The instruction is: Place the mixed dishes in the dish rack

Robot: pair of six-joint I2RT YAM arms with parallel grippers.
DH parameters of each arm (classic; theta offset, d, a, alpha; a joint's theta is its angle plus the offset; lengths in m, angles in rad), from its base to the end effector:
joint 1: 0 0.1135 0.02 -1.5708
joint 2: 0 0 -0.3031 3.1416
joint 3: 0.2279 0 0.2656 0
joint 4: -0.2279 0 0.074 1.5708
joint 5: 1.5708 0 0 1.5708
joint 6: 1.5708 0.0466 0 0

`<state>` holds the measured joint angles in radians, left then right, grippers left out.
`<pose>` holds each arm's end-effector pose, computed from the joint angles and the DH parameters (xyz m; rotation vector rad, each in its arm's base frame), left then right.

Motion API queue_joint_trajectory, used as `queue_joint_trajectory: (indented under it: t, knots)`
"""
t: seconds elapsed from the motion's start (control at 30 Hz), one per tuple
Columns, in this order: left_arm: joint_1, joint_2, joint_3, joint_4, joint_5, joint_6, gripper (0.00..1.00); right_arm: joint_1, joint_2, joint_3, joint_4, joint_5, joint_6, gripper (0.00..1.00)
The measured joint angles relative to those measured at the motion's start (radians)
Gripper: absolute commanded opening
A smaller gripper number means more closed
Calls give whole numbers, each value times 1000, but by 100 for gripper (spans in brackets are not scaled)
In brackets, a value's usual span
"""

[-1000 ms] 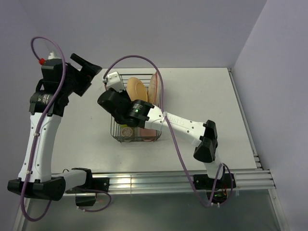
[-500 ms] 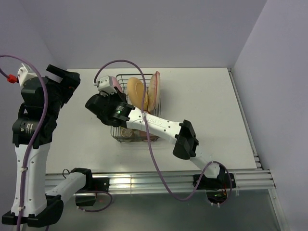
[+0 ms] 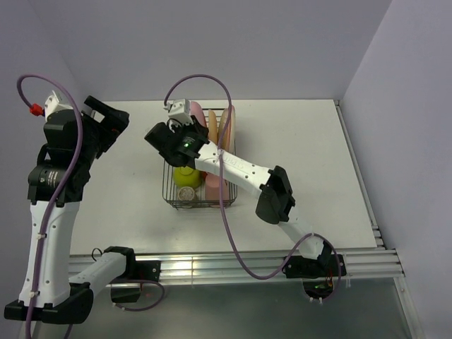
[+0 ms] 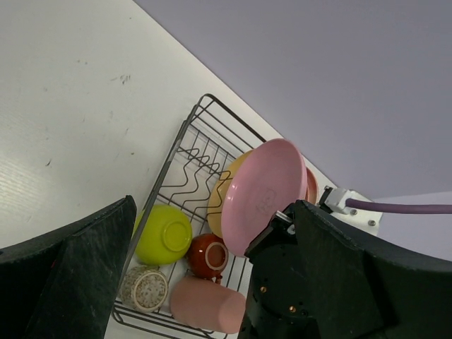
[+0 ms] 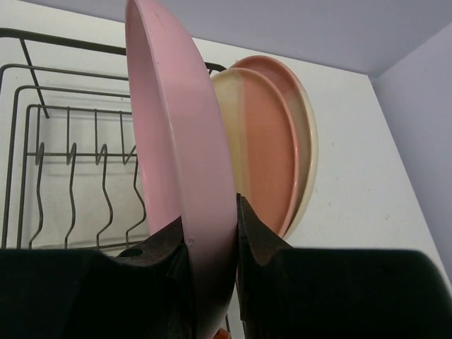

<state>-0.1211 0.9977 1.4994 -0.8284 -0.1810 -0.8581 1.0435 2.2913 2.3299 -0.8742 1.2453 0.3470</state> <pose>0.1669 -0.0119 0.5068 -0.8075 1.7447 -0.4932 0.3078 0.4408 0.3453 -0.1446 1.8383 -0.5414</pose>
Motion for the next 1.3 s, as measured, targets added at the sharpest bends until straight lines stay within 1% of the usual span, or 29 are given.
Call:
queue_joint_trajectory:
  t: [0.5, 0.7, 1.1, 1.2, 1.3]
  knots:
    - [10, 14, -41, 10, 53, 10, 99, 10, 6, 34, -87, 10, 80, 0]
    - [11, 28, -73, 16, 85, 12, 99, 10, 30, 68, -83, 48, 68, 0]
    - [20, 16, -92, 16, 108, 54, 99, 5, 99, 66, 32, 109, -56, 0]
    - [24, 11, -93, 16, 115, 62, 99, 2, 114, 61, 99, 128, -124, 0]
    - [28, 11, -103, 18, 124, 74, 99, 0, 116, 9, 239, 149, -239, 0]
